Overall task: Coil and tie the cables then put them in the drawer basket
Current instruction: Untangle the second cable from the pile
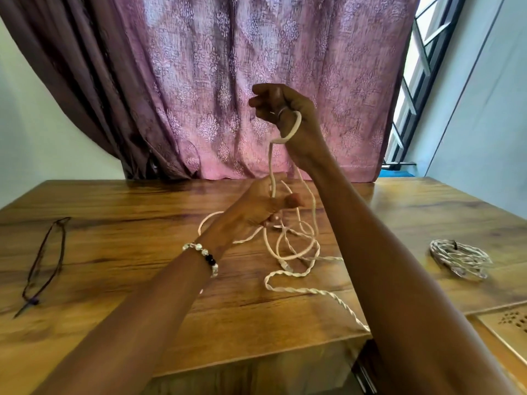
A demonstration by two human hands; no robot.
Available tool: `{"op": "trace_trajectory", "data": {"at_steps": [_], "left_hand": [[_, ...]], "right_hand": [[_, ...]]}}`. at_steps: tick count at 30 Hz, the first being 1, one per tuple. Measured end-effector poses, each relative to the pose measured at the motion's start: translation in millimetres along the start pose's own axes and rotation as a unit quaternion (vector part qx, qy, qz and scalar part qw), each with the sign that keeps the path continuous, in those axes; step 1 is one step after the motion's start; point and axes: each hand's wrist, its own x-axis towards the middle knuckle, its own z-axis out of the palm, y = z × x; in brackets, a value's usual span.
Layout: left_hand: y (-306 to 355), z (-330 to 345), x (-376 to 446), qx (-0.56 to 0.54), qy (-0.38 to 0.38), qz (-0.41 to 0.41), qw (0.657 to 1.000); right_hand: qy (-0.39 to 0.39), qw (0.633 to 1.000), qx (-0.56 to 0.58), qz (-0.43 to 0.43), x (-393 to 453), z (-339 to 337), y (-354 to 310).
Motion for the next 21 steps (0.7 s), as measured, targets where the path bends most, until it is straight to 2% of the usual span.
{"op": "trace_trajectory", "data": {"at_steps": [5, 10, 13, 16, 19, 21], "left_hand": [[-0.1, 23.8, 2.1, -0.138, 0.013, -0.019, 0.990], [0.9, 27.7, 11.6, -0.158, 0.064, -0.100, 0.980], [2.1, 24.1, 15.0, -0.209, 0.083, -0.111, 0.968], [2.6, 16.5, 16.7, -0.208, 0.119, -0.097, 0.966], [4.8, -2.6, 21.1, -0.254, 0.167, -0.081, 0.949], [11.0, -19.3, 19.9, -0.297, 0.196, -0.063, 0.932]], "right_hand": [[0.013, 0.996, 0.076, 0.043, -8.0, -1.4, -1.1], [0.056, 0.977, 0.151, 0.141, -11.8, 0.1, -7.3], [0.066, 0.971, 0.137, 0.185, -15.1, 1.0, -7.7], [0.053, 0.973, 0.103, 0.202, -25.6, -7.7, -7.3], [0.054, 0.980, -0.024, 0.191, -35.3, -25.3, 0.5], [0.086, 0.964, -0.076, 0.240, -42.8, -35.1, 5.3]]}}
